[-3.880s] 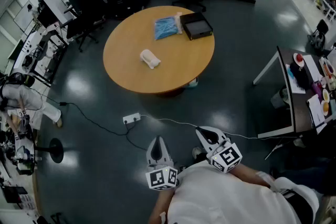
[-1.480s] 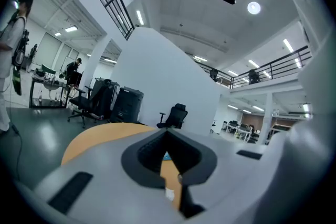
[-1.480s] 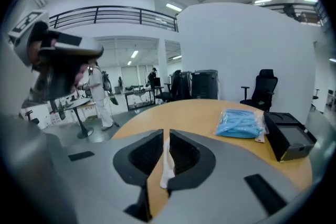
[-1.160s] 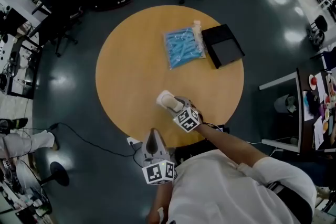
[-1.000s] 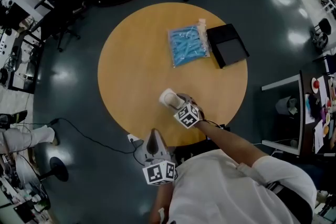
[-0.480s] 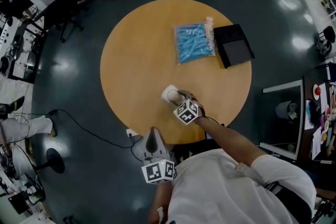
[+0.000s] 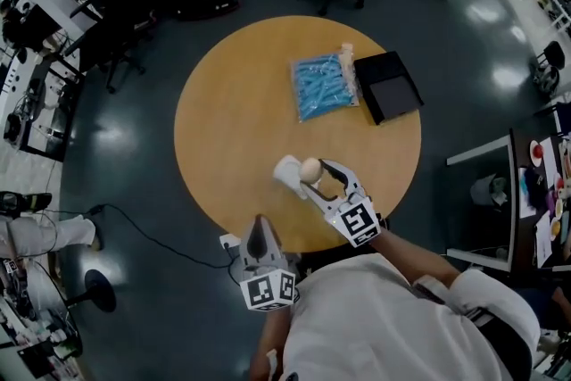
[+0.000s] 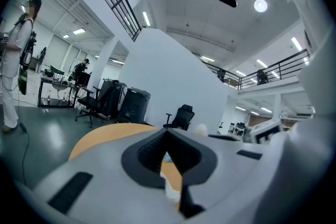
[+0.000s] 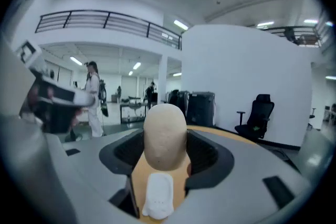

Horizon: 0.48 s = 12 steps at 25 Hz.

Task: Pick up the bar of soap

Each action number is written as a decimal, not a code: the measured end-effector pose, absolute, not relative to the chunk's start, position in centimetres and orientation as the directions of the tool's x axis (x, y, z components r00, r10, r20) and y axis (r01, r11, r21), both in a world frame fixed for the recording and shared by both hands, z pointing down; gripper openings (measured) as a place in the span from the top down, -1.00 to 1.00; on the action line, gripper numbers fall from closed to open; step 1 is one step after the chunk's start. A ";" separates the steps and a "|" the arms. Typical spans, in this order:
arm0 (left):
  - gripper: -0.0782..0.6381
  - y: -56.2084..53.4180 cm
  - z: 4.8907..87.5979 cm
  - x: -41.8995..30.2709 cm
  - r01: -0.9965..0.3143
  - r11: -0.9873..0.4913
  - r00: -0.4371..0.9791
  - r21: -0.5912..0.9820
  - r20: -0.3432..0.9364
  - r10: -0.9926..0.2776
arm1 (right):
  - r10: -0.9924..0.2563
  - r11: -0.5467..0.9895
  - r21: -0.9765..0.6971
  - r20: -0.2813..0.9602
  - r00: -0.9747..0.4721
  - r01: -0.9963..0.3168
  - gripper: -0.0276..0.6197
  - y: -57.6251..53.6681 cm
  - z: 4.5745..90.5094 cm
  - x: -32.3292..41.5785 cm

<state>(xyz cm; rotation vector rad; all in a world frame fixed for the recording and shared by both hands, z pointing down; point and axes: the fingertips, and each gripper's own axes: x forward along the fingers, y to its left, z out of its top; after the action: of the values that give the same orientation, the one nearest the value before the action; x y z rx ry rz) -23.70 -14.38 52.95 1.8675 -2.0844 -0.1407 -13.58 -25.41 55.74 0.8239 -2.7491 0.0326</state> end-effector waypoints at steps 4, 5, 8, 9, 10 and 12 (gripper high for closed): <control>0.77 -15.3 52.1 -23.0 -0.955 0.096 -0.053 0.282 0.155 -0.987 | -0.583 0.805 -0.033 0.140 -0.800 -0.592 0.11 -22.9 51.0 -8.9; 0.77 -15.4 52.1 -22.8 -0.956 0.089 -0.048 0.278 0.153 -0.987 | -0.593 0.796 -0.037 0.155 -0.790 -0.604 0.11 -22.4 51.5 -8.0; 0.77 -15.2 52.4 -21.9 -0.960 0.070 -0.027 0.271 0.161 -0.987 | -0.611 0.774 -0.055 0.198 -0.767 -0.631 0.11 -21.2 53.3 -6.6; 0.77 -15.1 52.5 -21.6 -0.961 0.064 -0.020 0.270 0.164 -0.986 | -0.609 0.775 -0.057 0.201 -0.767 -0.630 0.11 -20.9 53.4 -6.6; 0.77 -15.1 52.6 -21.4 -0.961 0.057 -0.013 0.270 0.164 -0.986 | -0.606 0.778 -0.055 0.197 -0.771 -0.626 0.11 -20.7 53.5 -6.7; 0.77 -15.4 52.6 -20.9 -0.961 0.047 -0.002 0.273 0.161 -0.987 | -0.598 0.787 -0.048 0.189 -0.779 -0.616 0.11 -20.5 53.3 -6.9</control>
<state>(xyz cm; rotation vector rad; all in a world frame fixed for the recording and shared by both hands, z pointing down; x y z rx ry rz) -20.90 -15.36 52.65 1.9743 -2.0242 -0.1204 -6.94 -20.49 53.35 0.9628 -2.8130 0.1596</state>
